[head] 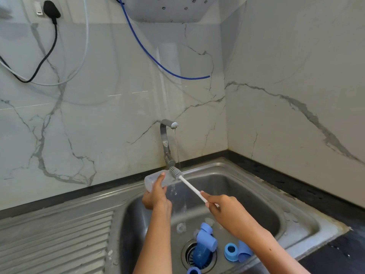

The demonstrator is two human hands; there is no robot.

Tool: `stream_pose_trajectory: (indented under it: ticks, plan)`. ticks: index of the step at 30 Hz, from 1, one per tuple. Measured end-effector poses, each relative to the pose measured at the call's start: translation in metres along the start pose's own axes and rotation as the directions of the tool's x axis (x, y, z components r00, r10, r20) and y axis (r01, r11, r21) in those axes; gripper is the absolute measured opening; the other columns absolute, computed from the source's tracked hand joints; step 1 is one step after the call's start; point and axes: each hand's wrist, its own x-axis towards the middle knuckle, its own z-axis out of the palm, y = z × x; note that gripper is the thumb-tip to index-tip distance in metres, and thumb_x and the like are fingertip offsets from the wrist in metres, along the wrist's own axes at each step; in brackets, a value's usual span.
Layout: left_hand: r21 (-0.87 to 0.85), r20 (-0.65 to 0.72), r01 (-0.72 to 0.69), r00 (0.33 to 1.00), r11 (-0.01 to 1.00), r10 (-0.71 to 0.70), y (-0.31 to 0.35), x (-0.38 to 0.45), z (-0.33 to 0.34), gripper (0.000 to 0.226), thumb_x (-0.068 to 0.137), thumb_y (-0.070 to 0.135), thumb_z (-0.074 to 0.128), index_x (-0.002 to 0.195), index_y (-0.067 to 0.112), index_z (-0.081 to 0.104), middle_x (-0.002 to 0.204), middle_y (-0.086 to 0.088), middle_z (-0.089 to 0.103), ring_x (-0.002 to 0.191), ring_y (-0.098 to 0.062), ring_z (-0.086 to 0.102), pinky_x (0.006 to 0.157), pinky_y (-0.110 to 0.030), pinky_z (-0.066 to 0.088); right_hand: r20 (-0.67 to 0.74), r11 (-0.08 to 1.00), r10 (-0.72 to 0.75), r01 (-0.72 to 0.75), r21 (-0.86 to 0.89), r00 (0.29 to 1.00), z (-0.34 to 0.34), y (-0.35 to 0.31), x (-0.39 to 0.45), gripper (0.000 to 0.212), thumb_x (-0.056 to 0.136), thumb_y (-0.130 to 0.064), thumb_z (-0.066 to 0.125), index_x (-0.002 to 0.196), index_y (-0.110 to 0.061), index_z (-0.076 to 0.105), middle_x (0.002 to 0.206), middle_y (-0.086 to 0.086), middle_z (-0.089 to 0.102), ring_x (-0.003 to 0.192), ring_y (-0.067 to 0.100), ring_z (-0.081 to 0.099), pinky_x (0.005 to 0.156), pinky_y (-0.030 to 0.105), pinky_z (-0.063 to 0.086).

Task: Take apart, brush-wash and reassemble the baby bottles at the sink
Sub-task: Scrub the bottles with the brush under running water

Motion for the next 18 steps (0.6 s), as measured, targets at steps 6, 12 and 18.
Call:
stream_pose_trajectory:
  ticks: [6, 12, 18]
  plan:
    - [0.133, 0.15, -0.071, 0.987, 0.989, 0.05, -0.01, -0.007, 0.006, 0.039, 0.056, 0.01, 0.09, 0.081, 0.003, 0.061, 0.092, -0.011, 0.063, 0.082, -0.021, 0.065, 0.069, -0.026, 0.055, -0.07, 0.998, 0.052, -0.055, -0.036, 0.996, -0.007, 0.0, 0.009, 0.041, 0.105, -0.028, 0.034, 0.146, -0.034, 0.038, 0.065, -0.006, 0.043, 0.049, 0.008, 0.031, 0.045, 0.02, 0.029]
    - [-0.032, 0.041, 0.095, 0.995, 0.995, -0.094, -0.008, -0.016, 0.004, 0.061, 0.068, 0.018, 0.085, 0.119, 0.006, 0.053, 0.107, -0.011, 0.054, 0.088, -0.019, 0.06, 0.078, -0.027, 0.055, -0.027, 1.0, 0.022, -0.022, 0.005, 0.999, -0.005, -0.004, 0.014, 0.041, 0.104, -0.028, 0.036, 0.145, -0.035, 0.039, 0.066, -0.005, 0.045, 0.049, 0.008, 0.031, 0.045, 0.02, 0.03]
    - [-0.345, 0.142, 0.368, 0.93, 0.863, -0.34, 0.007, 0.0, -0.003, 0.062, 0.085, 0.03, 0.07, 0.137, 0.013, 0.041, 0.128, -0.009, 0.048, 0.101, -0.018, 0.054, 0.085, -0.024, 0.051, 0.077, 0.998, 0.059, -0.059, -0.003, 0.995, -0.004, 0.006, 0.001, 0.04, 0.103, -0.026, 0.039, 0.14, -0.038, 0.046, 0.078, -0.004, 0.052, 0.054, 0.007, 0.036, 0.05, 0.019, 0.033]
